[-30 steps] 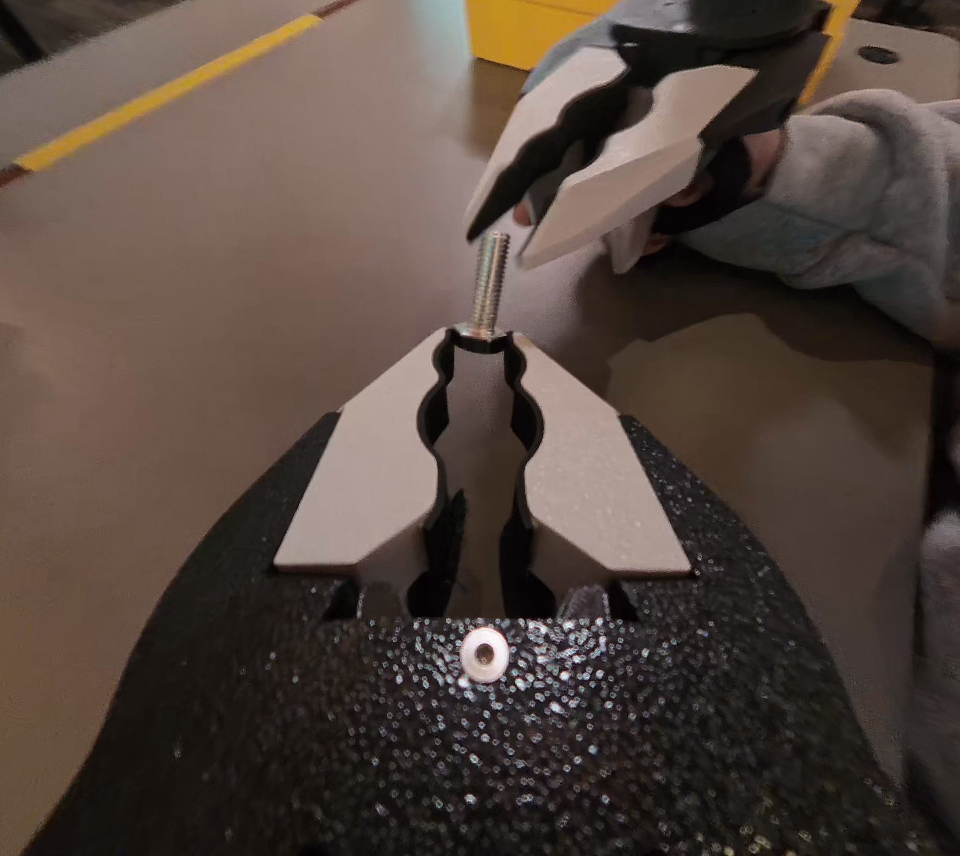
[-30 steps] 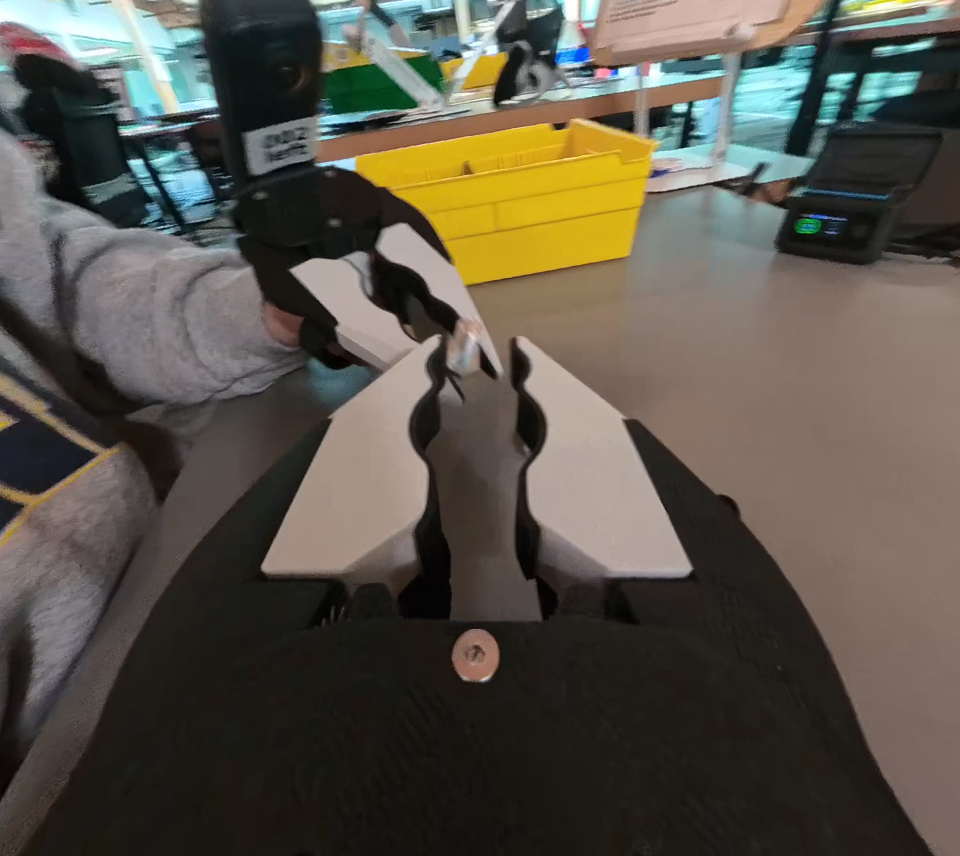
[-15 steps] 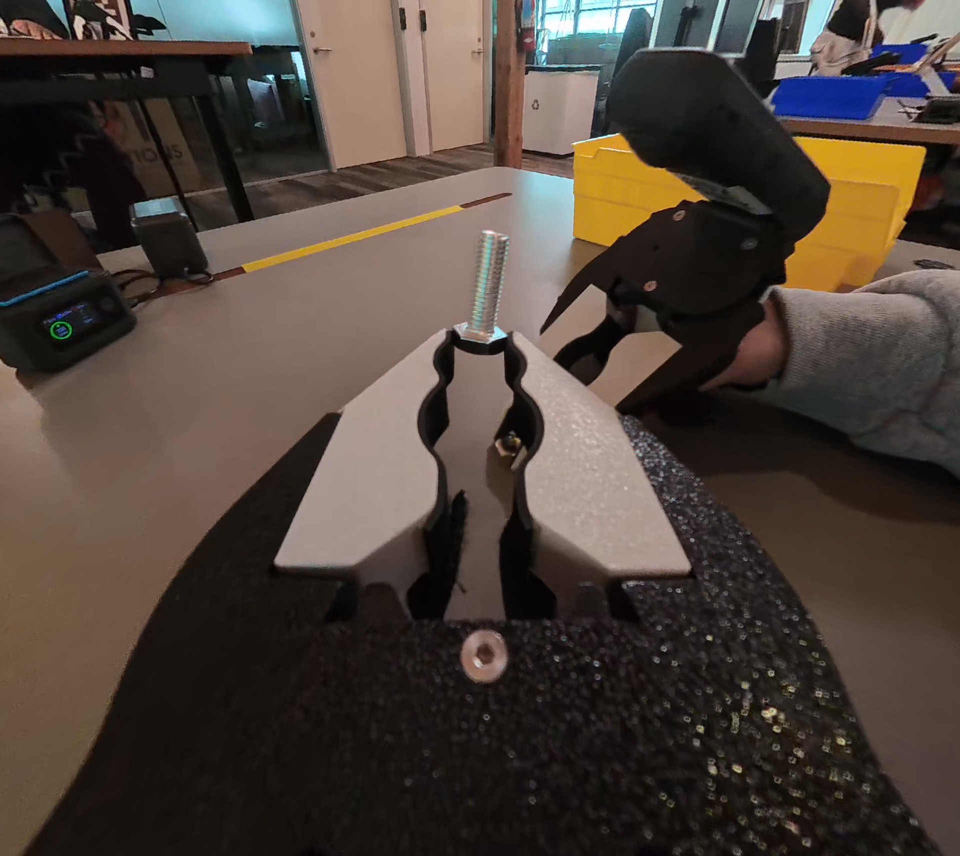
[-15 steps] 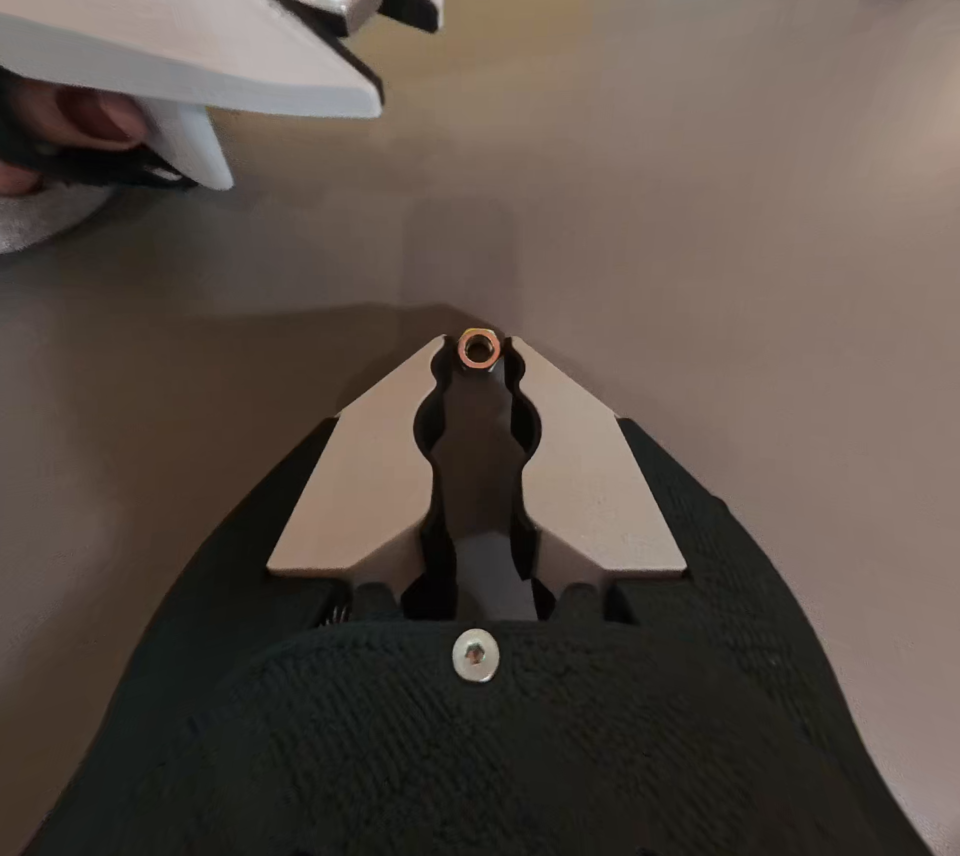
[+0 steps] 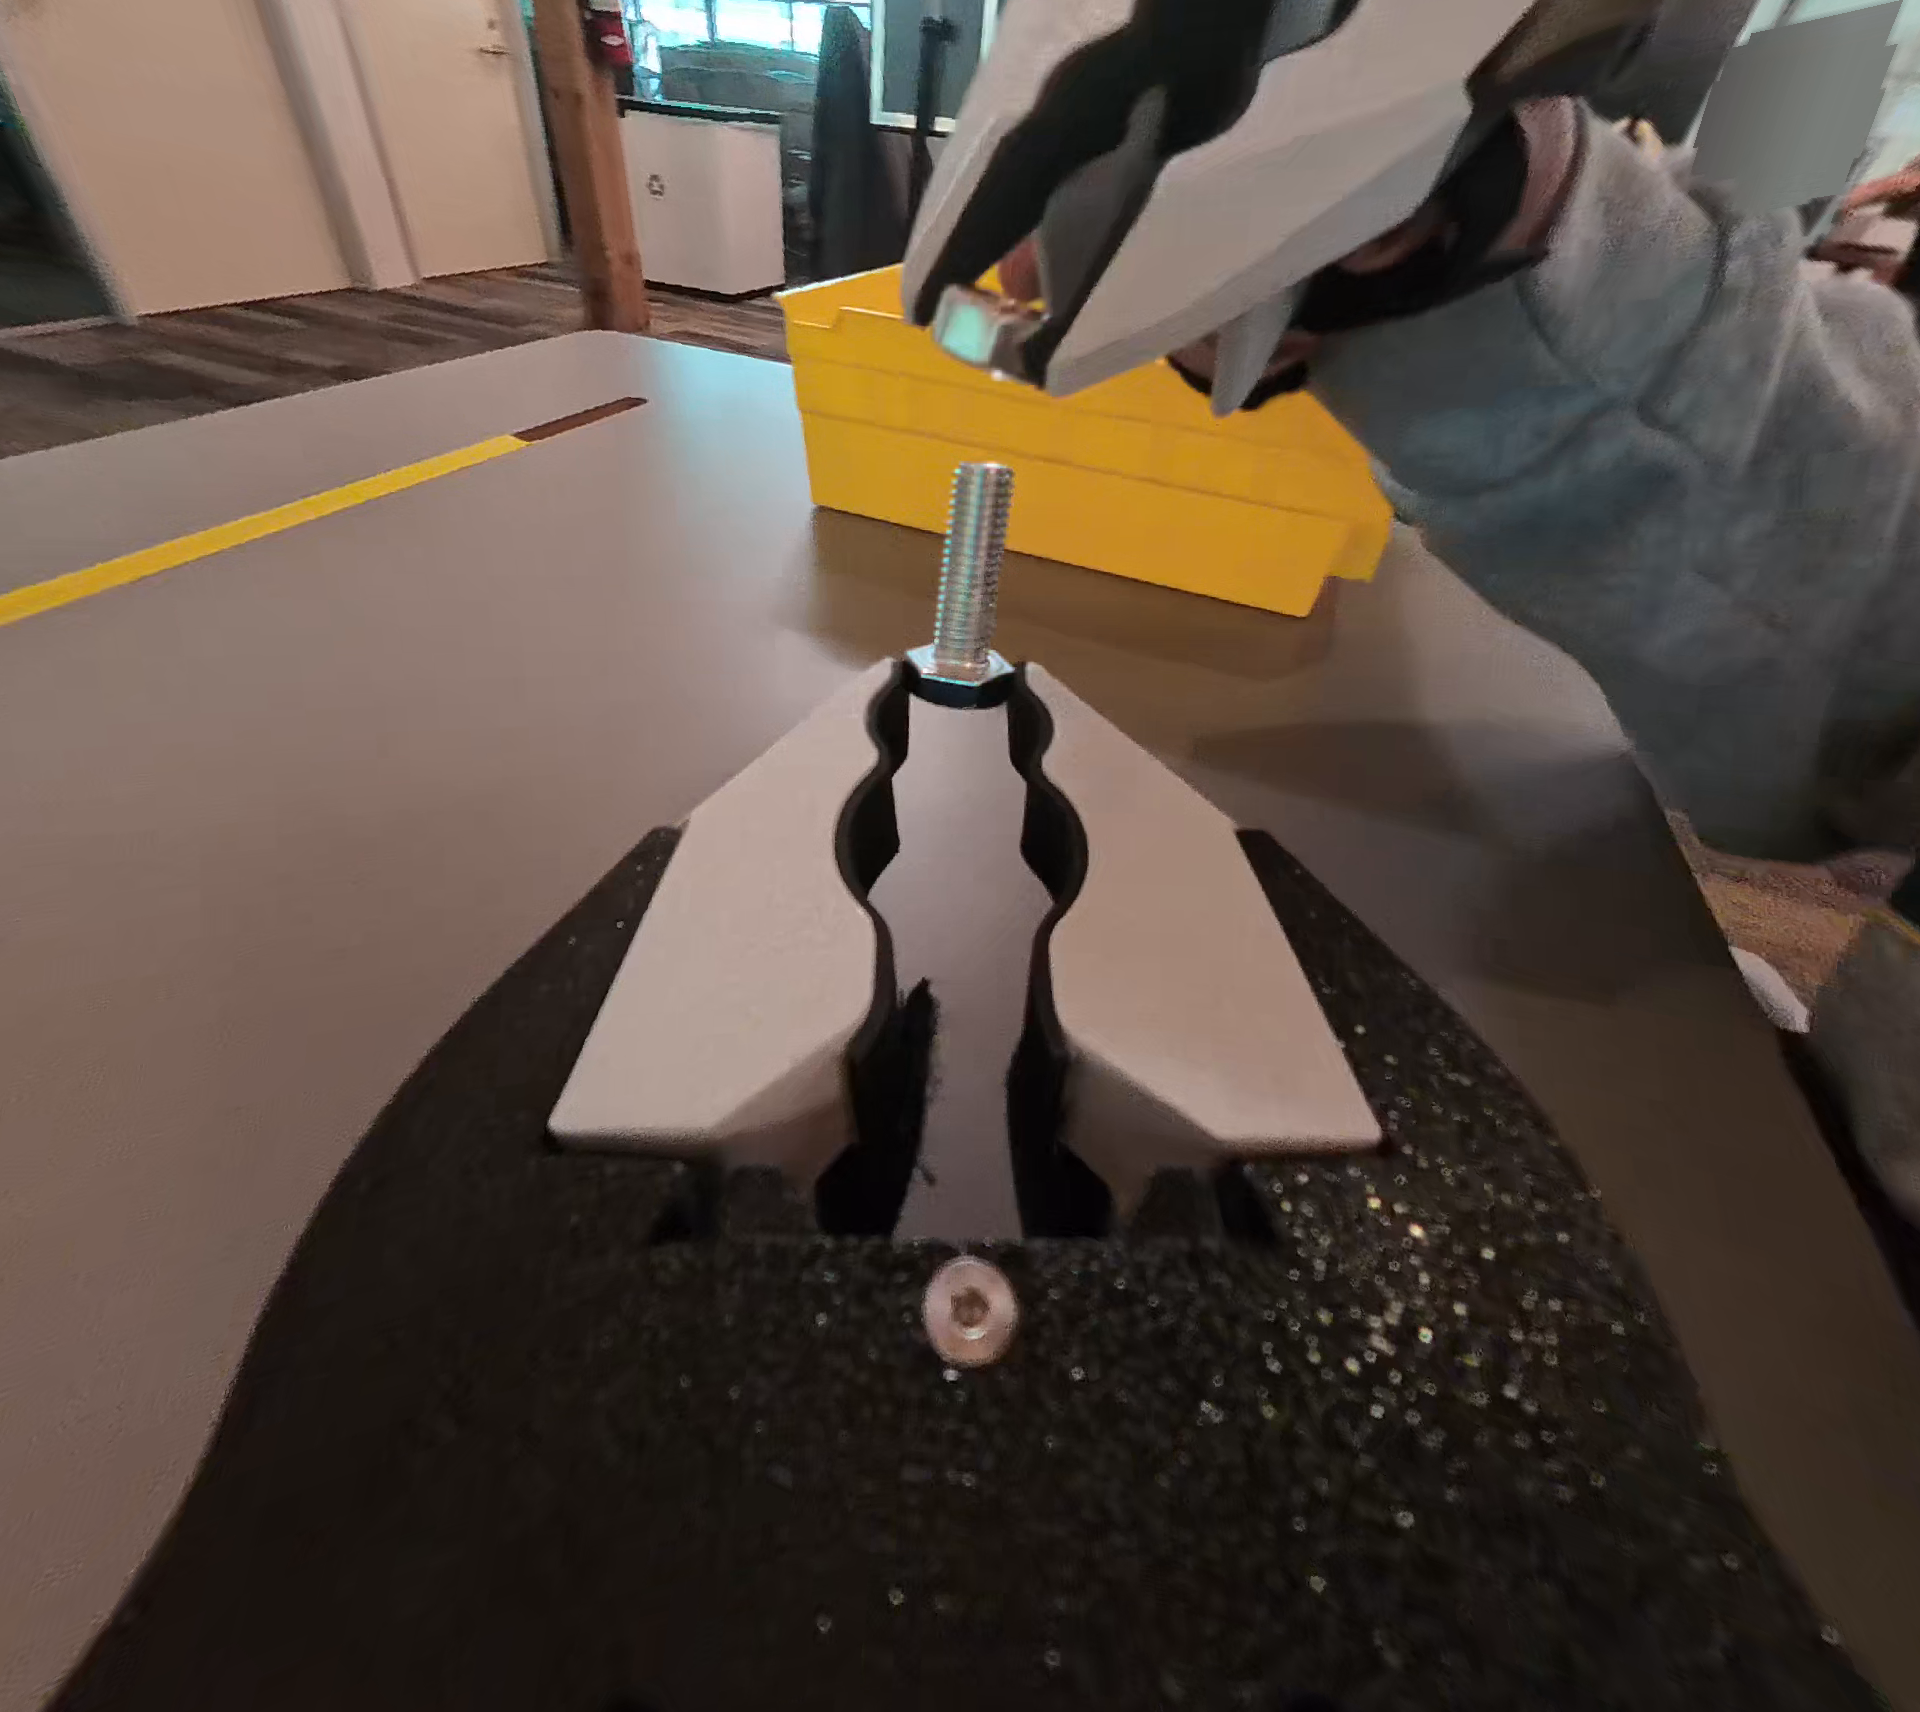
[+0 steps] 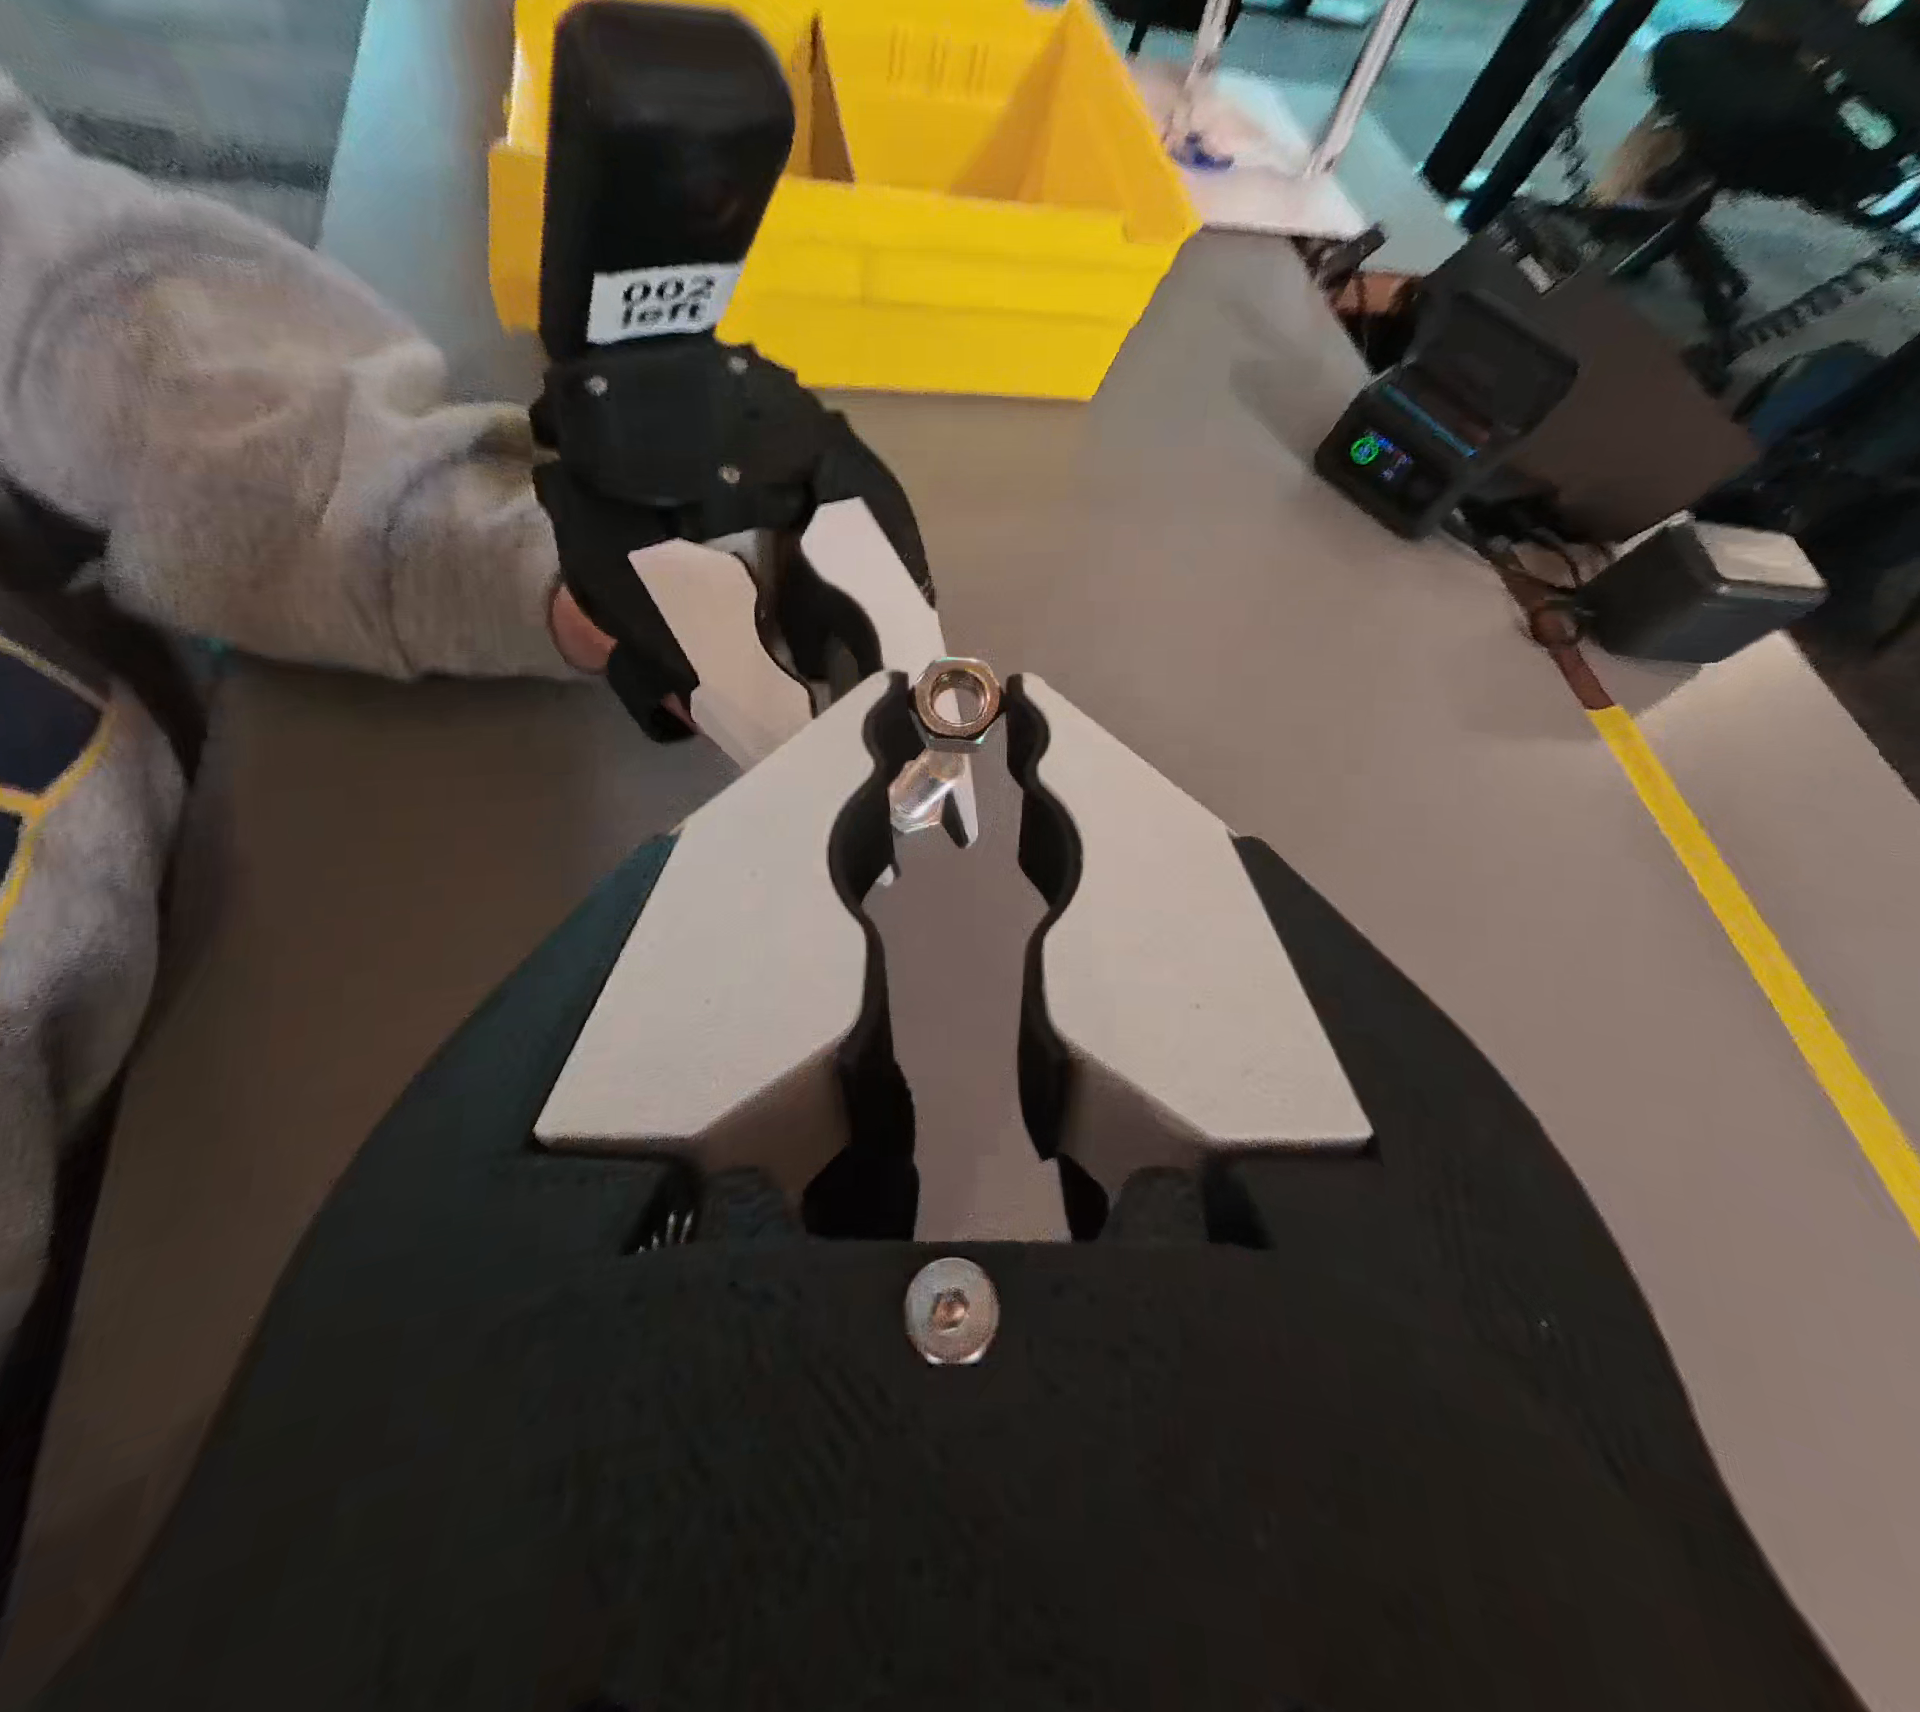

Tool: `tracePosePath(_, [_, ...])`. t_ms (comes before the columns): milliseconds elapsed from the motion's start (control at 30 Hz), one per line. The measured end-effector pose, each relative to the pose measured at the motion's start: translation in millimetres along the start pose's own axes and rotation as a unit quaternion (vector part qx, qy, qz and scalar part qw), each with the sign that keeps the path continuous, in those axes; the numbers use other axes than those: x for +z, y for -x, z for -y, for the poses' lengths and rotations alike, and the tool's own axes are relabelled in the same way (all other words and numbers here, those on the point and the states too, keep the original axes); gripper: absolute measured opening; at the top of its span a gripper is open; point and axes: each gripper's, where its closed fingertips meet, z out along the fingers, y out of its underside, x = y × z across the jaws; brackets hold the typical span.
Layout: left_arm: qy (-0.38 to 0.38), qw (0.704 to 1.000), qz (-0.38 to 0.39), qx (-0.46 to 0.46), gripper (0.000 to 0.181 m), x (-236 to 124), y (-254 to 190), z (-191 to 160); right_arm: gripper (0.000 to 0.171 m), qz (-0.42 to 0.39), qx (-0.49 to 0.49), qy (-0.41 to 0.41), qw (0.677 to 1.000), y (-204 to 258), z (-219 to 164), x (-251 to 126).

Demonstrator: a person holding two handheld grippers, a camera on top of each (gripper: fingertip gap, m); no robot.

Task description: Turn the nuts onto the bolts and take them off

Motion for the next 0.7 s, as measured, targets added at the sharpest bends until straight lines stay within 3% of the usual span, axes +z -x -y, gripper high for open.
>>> tracePosePath(33, [0.000,1.000,-0.007,0.004,0.016,0,-3,0,0.018,0.013,-0.002,0.017,1.000,2,-3,1])
tracePosePath(167, [-0.014,1.000,-0.019,-0.001,0.016,-3,-5,3,0.018,0.047,-0.010,0.066,0.997,8,-13,3])
tracePosePath(533, [-0.039,0.996,-0.074,-0.020,0.016,-9,-16,10,0.018,0.109,0.003,0.052,0.993,17,-7,-1])
tracePosePath(700, [-0.040,0.997,-0.069,-0.025,0.016,-8,-15,10,0.018,0.088,0.033,0.045,0.995,16,-4,3])
